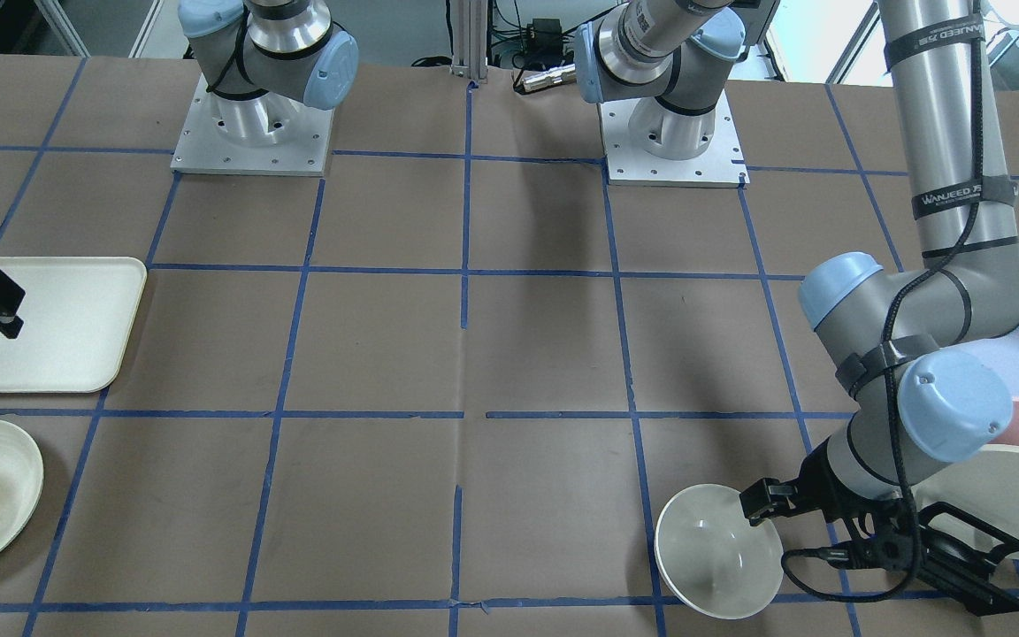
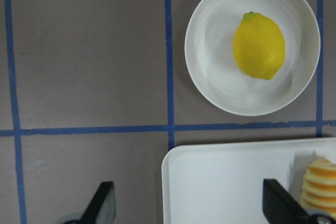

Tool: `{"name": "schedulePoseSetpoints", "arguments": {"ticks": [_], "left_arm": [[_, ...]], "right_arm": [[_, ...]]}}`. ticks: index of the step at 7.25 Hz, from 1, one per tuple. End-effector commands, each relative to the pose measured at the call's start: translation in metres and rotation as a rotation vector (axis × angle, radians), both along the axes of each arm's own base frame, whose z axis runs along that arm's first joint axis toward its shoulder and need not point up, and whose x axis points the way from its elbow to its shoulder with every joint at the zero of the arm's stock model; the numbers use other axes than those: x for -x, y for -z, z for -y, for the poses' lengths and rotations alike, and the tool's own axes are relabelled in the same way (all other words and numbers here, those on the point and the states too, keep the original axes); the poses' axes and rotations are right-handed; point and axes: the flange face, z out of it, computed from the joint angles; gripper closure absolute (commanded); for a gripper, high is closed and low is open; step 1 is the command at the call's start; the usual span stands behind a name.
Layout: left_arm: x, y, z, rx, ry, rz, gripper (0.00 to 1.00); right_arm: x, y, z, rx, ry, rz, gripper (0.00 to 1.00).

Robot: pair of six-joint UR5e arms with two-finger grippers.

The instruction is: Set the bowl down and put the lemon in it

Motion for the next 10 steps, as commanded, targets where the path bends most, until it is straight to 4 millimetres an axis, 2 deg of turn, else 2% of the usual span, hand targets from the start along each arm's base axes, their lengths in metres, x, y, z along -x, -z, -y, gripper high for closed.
{"name": "schedulePoseSetpoints", "arguments": {"ticks": [1,2,3,5,6,9,10], "left_arm": [[-0.002,0.009,0.005,0.048,-0.007,0.0,0.0],[-0.002,0.011,0.004,0.044,-0.007,-0.002,0.09],[-0.001,0.012,0.004,0.043,-0.007,-0.004,0.35],[-0.002,0.017,0.004,0.035,0.013,-0.002,0.95],[-0.001,0.019,0.004,0.034,0.01,-0.004,1.0],[0.0,0.013,0.004,0.043,0.004,-0.01,1.0],[0.005,0.002,0.003,0.059,0.008,-0.048,1.0]], "right_arm": [[0.03,0.027,0.04,0.018,-0.014,-0.013,0.0],[0.059,0.036,0.055,0.014,-0.028,-0.015,0.0],[0.077,0.047,0.07,0.007,-0.058,-0.017,0.0],[0.093,0.073,0.098,-0.007,-0.057,-0.005,0.0],[0.098,0.097,0.108,-0.032,-0.057,0.01,0.0],[0.116,0.14,0.111,-0.09,-0.055,0.033,0.0],[0.117,0.149,0.111,-0.105,-0.06,0.035,0.0]]}}
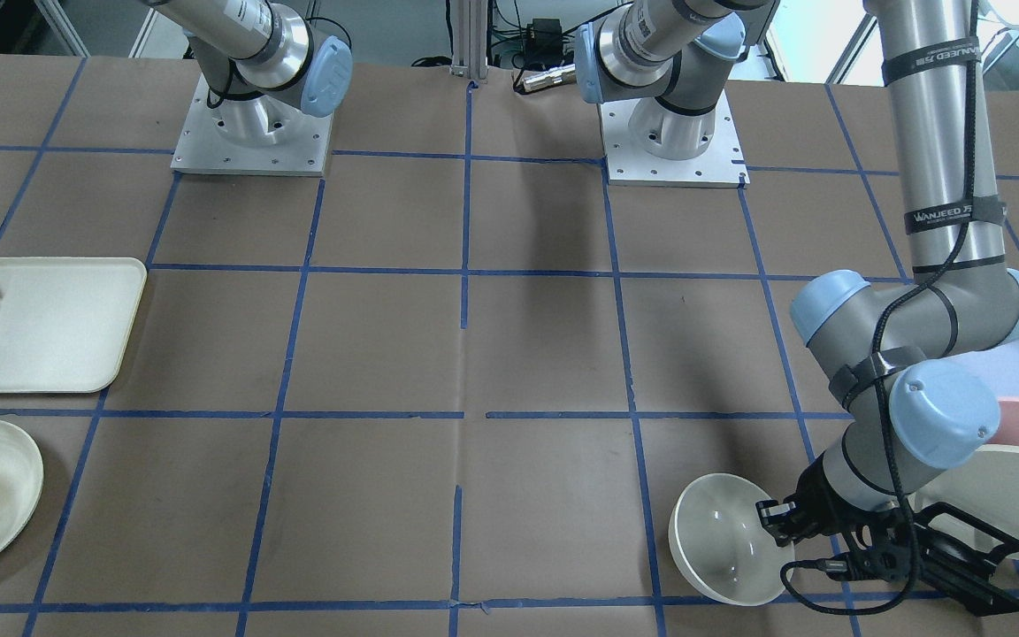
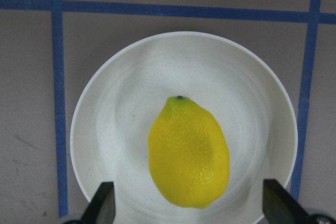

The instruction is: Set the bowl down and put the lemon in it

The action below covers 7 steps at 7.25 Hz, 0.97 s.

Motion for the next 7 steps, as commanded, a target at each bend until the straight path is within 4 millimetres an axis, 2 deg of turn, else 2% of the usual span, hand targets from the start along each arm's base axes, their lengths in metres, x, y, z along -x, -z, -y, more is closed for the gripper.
{"name": "schedulePoseSetpoints", "arguments": {"ticks": [1,3,4,5,6,7], "left_arm": [[0.011,-0.02,-0.003,0.021,0.009,-0.038,1.0],[0.026,-0.038,-0.01,0.01,0.025,-0.043,1.0],[0.05,-0.051,-0.017,-0.008,0.017,-0.051,1.0],[0.065,-0.061,-0.02,0.002,0.003,-0.056,1.0],[0.092,-0.07,-0.027,-0.011,-0.025,-0.084,1.0],[0.132,-0.072,-0.035,-0.017,-0.015,-0.095,1.0]], "right_arm": [[0.003,0.019,0.001,-0.026,-0.006,0.007,0.0],[0.009,0.044,0.011,-0.007,-0.034,-0.008,0.0],[0.009,0.047,0.011,-0.008,-0.035,-0.007,0.0],[0.008,0.051,0.009,-0.016,-0.035,-0.003,0.0],[0.007,0.052,0.007,-0.025,-0.035,0.003,0.0],[0.005,0.056,0.005,-0.039,-0.034,0.013,0.01]]}}
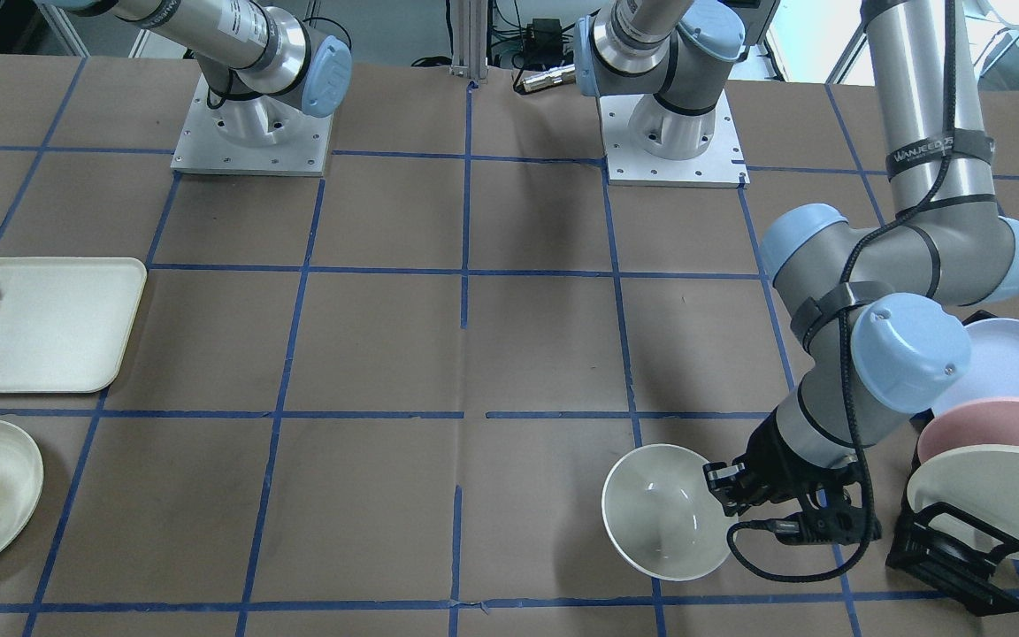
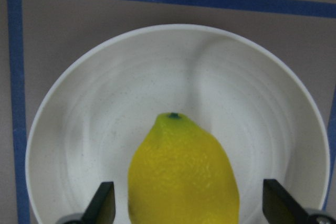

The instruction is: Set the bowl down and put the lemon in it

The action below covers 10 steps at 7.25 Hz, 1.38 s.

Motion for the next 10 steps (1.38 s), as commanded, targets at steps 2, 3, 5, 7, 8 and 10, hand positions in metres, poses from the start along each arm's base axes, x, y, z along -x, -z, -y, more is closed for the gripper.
{"name": "schedulePoseSetpoints", "arguments": {"ticks": [2,3,5,7,8,10], "left_arm": [[0.142,0.003,-0.032,-0.04,-0.066,-0.053,1.0],[0.19,0.012,-0.047,-0.065,-0.086,-0.093,1.0],[0.253,0.008,-0.073,-0.067,-0.168,-0.139,1.0],[0.238,0.024,-0.095,-0.109,-0.129,-0.1,1.0],[0.231,0.04,-0.114,-0.142,-0.129,-0.086,1.0],[0.215,0.039,-0.124,-0.147,-0.127,-0.072,1.0]], "right_arm": [[-0.002,0.005,-0.003,-0.022,0.001,0.012,0.39],[-0.001,0.002,-0.002,-0.017,0.001,0.009,0.71],[0.0,-0.008,-0.001,-0.018,0.001,0.008,1.0],[-0.008,-0.045,-0.012,-0.031,0.004,0.019,1.0],[-0.021,-0.07,-0.022,-0.053,0.006,0.038,1.0],[-0.058,-0.104,-0.028,-0.064,-0.036,0.054,1.0]]}}
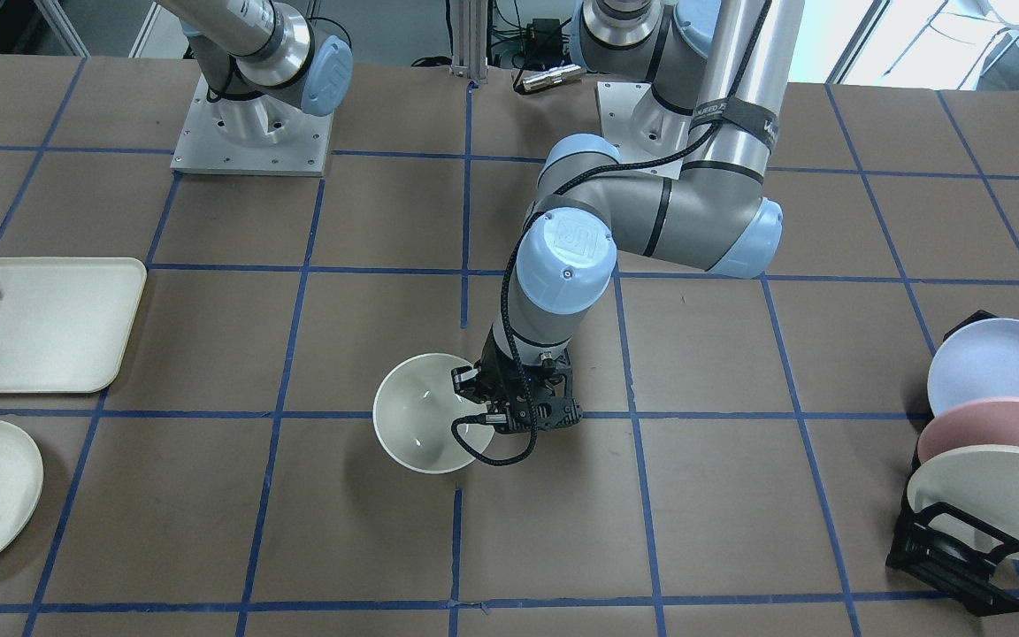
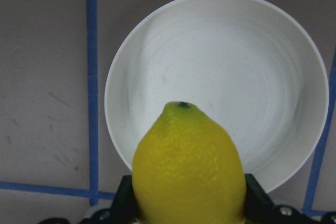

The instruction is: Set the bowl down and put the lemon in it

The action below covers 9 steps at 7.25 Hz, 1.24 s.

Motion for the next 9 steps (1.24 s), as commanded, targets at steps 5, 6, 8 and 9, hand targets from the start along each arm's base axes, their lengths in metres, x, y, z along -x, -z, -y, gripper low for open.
{"name": "schedulePoseSetpoints", "arguments": {"ticks": [5,6,8,9], "left_arm": [[-0.016,0.014,-0.013,-0.028,-0.012,0.047,1.0],[-0.016,0.013,-0.012,-0.026,-0.006,0.046,0.01],[-0.016,0.002,-0.012,-0.018,-0.006,0.047,0.0],[-0.018,-0.018,-0.015,-0.019,-0.007,0.046,0.0]], "right_arm": [[-0.234,-0.091,-0.012,0.024,0.067,0.056,1.0],[-0.288,-0.099,-0.018,0.028,0.096,0.048,1.0],[-0.375,-0.103,-0.033,0.035,0.153,0.044,1.0],[-0.404,-0.102,-0.037,0.059,0.156,0.045,1.0]]}}
